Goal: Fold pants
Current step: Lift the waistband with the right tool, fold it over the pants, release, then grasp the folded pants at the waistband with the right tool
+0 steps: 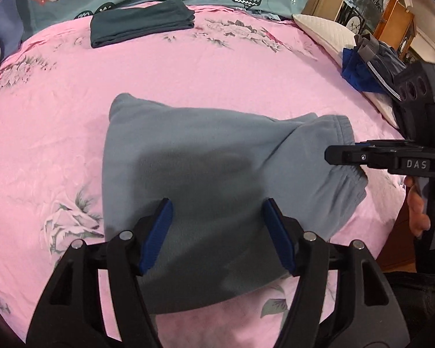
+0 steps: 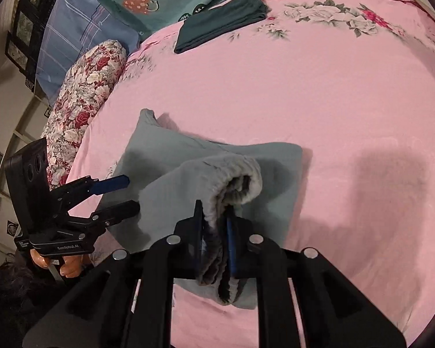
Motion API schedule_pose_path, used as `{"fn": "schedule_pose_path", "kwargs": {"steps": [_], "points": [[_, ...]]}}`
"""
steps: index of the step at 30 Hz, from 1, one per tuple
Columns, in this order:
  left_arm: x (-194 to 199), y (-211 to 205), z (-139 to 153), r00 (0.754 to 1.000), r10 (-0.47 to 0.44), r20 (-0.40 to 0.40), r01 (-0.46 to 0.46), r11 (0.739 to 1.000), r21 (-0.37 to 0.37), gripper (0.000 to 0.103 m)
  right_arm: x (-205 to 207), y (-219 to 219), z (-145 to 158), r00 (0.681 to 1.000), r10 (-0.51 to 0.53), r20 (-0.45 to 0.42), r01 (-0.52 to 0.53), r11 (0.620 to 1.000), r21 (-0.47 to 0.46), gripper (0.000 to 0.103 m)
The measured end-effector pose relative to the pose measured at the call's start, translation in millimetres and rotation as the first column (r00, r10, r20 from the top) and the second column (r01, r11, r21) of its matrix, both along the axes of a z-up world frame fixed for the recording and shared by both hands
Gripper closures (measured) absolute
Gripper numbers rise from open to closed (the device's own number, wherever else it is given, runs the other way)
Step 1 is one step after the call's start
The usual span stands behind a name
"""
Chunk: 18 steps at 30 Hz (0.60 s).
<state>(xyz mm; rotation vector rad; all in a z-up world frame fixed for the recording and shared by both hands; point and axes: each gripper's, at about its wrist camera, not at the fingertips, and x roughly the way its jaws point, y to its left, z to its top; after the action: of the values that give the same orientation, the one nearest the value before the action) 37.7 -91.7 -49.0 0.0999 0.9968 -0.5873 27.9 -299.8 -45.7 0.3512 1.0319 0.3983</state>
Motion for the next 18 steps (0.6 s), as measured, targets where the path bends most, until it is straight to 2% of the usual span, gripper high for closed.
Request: {"fn": "schedule_pose_path", "kwargs": {"steps": [4,5,7,9,10,13,14,15,16,18], "points": [[-1.8,4.2,12.8,0.999,0.005,0.042,-0.004,0.999,-0.038,0.035,-9.0,5.1,37.8,0.993,0.047,0.109,-0.046,0.999,-0.015,0.090],[-0.2,3.9,12.0,0.999,0.005,0.040,-0.004,0.999,-0.037,0.033,-8.5,1.0,38.5,0.993,0.040,0.111,-0.037,0.999,-0.024,0.090],[2.2,3.2,5.3,1.000,0.012,0.023,-0.011,1.000,-0.025,0.033,0.9,-13.1,19.3,1.000,-0.007,0.030,0.009,0.998,-0.063,0.086],[6.2,0.6,-4.7,1.000,0.012,0.003,-0.012,1.000,-0.008,0.033,5.2,-29.7,-10.0,0.993,-0.091,-0.070,0.082,0.989,-0.125,0.059],[4.4,-0.8,-3.7,1.000,0.008,0.014,-0.008,1.000,-0.002,0.033,0.3,-34.5,-10.6,0.992,-0.119,-0.053,0.111,0.985,-0.129,0.057],[-4.1,0.8,11.2,0.999,-0.007,0.051,0.007,1.000,-0.011,0.033,-17.1,-28.7,16.0,0.988,-0.144,0.055,0.152,0.973,-0.176,0.057],[-6.7,1.6,18.8,0.997,-0.011,0.070,0.013,1.000,-0.021,0.033,-22.7,-23.8,30.7,0.985,-0.140,0.103,0.155,0.974,-0.164,0.057],[-9.4,1.1,26.7,0.995,-0.018,0.097,0.021,0.999,-0.026,0.032,-25.3,-16.9,41.9,0.983,-0.122,0.134,0.141,0.979,-0.149,0.057],[-11.2,-0.9,31.2,0.992,-0.021,0.123,0.023,1.000,-0.014,0.027,-27.4,-6.8,51.4,0.984,-0.082,0.159,0.104,0.985,-0.136,0.057],[-9.0,-5.2,24.9,0.991,-0.020,0.129,0.017,0.999,0.029,0.025,-27.2,18.1,56.3,0.989,0.004,0.147,0.020,0.986,-0.165,0.063]]}}
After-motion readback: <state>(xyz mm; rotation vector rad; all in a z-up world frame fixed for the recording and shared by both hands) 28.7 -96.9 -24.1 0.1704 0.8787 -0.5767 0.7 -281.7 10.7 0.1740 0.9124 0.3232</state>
